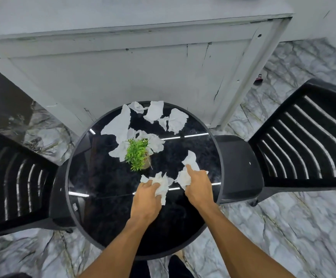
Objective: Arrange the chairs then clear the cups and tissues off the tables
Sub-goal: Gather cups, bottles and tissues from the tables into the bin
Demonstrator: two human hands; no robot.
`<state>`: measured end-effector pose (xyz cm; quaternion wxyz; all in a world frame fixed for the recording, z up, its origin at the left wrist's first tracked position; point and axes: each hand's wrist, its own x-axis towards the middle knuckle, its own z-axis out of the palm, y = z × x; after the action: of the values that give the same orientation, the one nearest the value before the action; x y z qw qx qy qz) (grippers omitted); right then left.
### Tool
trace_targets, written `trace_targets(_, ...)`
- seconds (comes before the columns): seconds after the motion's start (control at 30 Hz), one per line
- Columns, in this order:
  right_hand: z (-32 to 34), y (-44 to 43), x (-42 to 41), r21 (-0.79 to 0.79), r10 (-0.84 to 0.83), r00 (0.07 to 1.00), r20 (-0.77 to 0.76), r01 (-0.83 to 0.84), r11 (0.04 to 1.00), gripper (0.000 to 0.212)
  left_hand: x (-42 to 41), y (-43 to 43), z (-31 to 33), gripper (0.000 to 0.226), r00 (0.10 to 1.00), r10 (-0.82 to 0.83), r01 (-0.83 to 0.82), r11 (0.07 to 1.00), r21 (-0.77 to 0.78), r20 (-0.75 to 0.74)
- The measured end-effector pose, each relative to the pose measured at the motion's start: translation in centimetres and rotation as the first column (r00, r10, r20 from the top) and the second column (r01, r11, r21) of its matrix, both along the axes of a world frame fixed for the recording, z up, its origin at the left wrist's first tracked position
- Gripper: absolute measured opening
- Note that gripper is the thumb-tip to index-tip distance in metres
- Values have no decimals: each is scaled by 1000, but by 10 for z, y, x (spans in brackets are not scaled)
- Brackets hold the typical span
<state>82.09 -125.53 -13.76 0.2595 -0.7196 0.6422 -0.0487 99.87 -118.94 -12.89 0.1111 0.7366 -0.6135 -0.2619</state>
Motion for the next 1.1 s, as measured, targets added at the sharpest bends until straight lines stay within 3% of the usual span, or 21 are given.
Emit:
trace_targets(0.1,4,3,8,84,8,1000,-1,-8,996,18,10,11,6,30,996,87,-87,996,-7,-28)
trace_targets(0.17,5,10,15,123,-17,999,39,12,992,20,18,20,10,31,989,144,-144,990,10,-46)
trace_targets(0.2,4,15,18,124,-28,997,70,19,992,9,23,24,11,33,984,170,-170,985,12,-57)
trace_targets(0.27,5,26,28,122,-3,993,118,-11,992,16,37,35,13,39,969,232,-232,973,8,-85)
trace_targets(0.33,8,37,43,142,52,991,121,-70,987,8,54,48,14,42,951,292,-294,956,2,-102)
trace_targets(0.4,10,49,65,173,96,988,122,-116,978,38,73,65,14,43,925,361,-363,932,7,-117)
trace_targets(0.47,14,61,92,146,129,974,187,-158,977,48,95,83,15,43,884,443,-448,894,5,-146)
trace_targets(0.63,23,96,176,83,222,922,316,-260,962,23,159,145,23,42,781,588,-606,795,-29,-209)
trace_targets(0.93,66,205,352,62,459,785,417,-528,847,30,287,297,50,41,535,795,-839,540,-69,-284)
trace_targets(1.1,72,276,454,9,598,693,403,-656,755,7,353,383,70,38,408,873,-913,385,-136,-268)
